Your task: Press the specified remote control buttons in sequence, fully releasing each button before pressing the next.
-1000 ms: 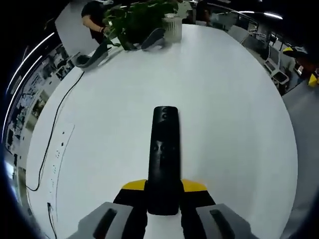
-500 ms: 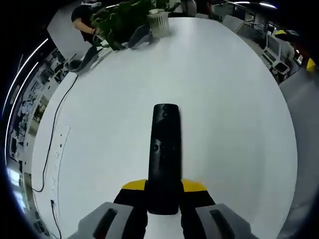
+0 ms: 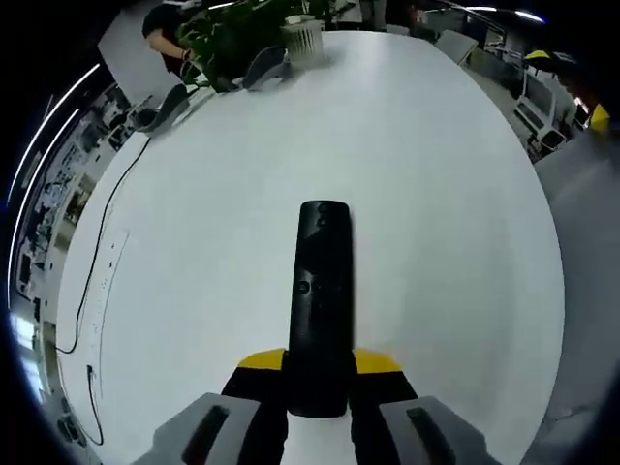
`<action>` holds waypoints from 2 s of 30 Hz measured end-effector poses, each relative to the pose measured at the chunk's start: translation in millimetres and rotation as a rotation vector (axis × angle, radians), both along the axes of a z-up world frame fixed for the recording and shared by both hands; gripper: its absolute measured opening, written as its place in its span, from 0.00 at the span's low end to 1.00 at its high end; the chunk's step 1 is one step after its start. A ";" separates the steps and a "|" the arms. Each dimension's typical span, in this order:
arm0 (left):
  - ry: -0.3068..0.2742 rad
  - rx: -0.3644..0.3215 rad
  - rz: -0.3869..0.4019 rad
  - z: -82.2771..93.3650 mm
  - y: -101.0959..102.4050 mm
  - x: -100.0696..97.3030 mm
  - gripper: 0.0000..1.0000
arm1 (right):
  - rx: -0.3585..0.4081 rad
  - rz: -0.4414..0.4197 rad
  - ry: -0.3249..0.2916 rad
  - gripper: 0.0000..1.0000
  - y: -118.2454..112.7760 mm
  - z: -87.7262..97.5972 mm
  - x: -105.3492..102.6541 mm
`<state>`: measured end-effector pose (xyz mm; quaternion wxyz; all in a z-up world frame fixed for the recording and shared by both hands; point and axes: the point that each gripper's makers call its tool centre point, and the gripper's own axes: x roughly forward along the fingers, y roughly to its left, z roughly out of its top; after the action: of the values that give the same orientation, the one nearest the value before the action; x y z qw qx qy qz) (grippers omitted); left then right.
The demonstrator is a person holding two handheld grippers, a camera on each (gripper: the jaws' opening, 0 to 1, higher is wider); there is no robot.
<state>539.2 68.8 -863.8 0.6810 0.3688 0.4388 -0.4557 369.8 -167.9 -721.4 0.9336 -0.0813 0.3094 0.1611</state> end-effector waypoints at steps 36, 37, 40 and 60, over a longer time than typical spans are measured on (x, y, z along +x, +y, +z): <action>0.038 -0.017 0.002 3.4 -5.8 -112.2 0.22 | 0.044 0.036 -0.065 0.67 7.4 14.2 -2.4; 0.040 -0.018 0.002 3.7 -5.6 -114.2 0.22 | 0.046 0.039 -0.067 0.67 8.0 14.6 -2.3; 0.049 -0.023 0.009 4.6 -6.0 -122.3 0.22 | 0.046 0.044 -0.072 0.67 9.1 15.6 -2.4; 0.089 -0.047 -0.008 4.8 -18.9 -178.8 0.22 | 0.087 0.005 -0.104 0.64 1.5 23.5 -1.8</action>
<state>360.4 49.8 -859.0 0.6675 0.3336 0.4565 -0.4845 368.1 -166.4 -697.9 0.9507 -0.0498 0.2530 0.1723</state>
